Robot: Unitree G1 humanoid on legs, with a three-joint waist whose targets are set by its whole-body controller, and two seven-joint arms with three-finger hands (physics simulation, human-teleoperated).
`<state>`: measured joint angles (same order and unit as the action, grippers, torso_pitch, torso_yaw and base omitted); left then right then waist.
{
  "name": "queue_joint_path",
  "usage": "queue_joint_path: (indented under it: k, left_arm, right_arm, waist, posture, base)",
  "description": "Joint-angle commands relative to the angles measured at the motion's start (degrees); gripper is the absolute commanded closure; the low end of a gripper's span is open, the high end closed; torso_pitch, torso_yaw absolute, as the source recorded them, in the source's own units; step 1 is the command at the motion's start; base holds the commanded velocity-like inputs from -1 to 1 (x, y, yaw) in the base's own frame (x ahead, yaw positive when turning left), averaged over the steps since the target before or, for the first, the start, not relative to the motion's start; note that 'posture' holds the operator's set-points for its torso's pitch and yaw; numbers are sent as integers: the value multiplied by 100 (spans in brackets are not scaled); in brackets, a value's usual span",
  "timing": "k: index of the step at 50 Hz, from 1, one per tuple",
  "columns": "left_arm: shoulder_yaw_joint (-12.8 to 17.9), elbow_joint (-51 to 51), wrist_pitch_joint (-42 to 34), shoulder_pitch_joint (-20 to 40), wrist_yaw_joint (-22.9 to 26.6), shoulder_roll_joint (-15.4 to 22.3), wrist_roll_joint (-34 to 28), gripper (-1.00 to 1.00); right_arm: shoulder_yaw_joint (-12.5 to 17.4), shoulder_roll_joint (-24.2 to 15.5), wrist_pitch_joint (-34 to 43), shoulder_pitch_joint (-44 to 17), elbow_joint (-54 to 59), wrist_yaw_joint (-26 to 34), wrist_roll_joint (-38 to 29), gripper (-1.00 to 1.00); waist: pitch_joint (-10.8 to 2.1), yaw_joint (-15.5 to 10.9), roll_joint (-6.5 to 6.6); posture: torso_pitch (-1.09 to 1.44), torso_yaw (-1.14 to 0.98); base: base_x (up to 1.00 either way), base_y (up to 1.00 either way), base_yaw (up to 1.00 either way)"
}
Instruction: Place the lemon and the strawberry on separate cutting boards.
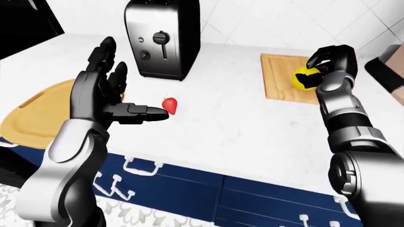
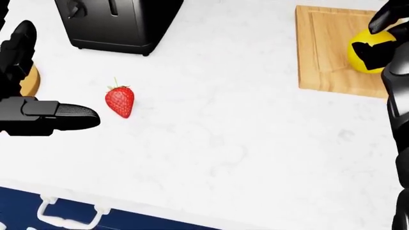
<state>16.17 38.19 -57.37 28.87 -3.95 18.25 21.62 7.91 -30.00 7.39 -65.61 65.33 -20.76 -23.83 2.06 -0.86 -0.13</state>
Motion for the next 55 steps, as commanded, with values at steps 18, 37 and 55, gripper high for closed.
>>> queue_joint_path:
  k: [18,37,55]
  left_arm:
    - [62,144,190,107,5,53,-5,-100]
    - [61,186,141,130,-10,44,0,-100]
    - [-119,491,-469,600,-202,61,101,-100]
  right_arm:
    - [-14,10,-334,-64,134,-293,25,-29]
    - [7,-88,-279,-10,-59,-142,57,-100]
    - [330,121,2215,952,-5206,1589,393,-100]
  waist:
    - [-167,-16,-45]
    - [-195,-10,-23]
    - [-118,-41,-54]
  posture:
    - [0,0]
    - [0,0]
    - [0,0]
  base:
    - [0,0,0]
    - [0,0,0]
    - [0,0,0]
